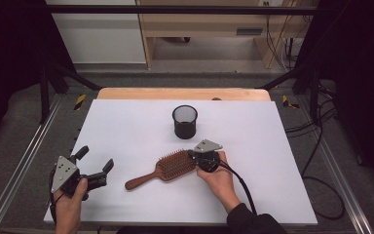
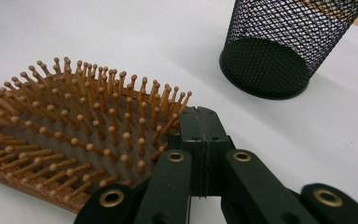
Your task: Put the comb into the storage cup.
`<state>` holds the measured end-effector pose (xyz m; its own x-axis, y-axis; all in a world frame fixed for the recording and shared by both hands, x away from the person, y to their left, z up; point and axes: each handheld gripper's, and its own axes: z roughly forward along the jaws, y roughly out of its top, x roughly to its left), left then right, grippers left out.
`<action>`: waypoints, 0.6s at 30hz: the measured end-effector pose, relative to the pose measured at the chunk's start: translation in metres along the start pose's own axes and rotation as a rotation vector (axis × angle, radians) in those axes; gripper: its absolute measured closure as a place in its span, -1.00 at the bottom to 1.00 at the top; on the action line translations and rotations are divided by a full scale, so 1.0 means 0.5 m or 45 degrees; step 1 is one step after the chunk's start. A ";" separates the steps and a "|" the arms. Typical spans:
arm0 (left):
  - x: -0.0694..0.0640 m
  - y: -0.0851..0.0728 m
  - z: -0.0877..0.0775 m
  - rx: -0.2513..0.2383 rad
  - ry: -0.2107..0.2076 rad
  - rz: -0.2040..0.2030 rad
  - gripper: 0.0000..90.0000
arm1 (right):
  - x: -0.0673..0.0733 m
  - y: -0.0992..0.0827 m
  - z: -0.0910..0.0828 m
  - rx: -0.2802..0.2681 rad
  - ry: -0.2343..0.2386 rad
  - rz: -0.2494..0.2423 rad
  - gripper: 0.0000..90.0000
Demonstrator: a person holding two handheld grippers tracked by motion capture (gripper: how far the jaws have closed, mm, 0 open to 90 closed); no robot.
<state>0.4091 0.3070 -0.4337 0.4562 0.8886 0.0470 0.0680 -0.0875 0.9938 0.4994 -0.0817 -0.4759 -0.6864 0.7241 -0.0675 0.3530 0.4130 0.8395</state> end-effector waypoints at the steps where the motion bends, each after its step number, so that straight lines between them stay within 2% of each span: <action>1: -0.001 0.000 0.000 0.001 -0.003 0.003 -0.94 | 0.001 0.000 0.000 0.002 0.005 0.001 1.00; 14: -0.003 0.001 0.001 0.000 -0.009 0.009 -0.94 | 0.016 0.013 0.013 0.012 0.027 -0.025 1.00; 18: -0.003 0.001 0.000 -0.003 -0.008 0.006 -0.94 | 0.015 0.013 0.014 0.010 0.031 -0.014 1.00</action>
<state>0.4087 0.3055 -0.4332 0.4618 0.8855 0.0508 0.0638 -0.0903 0.9939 0.5010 -0.0698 -0.4747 -0.7057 0.7056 -0.0637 0.3499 0.4253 0.8347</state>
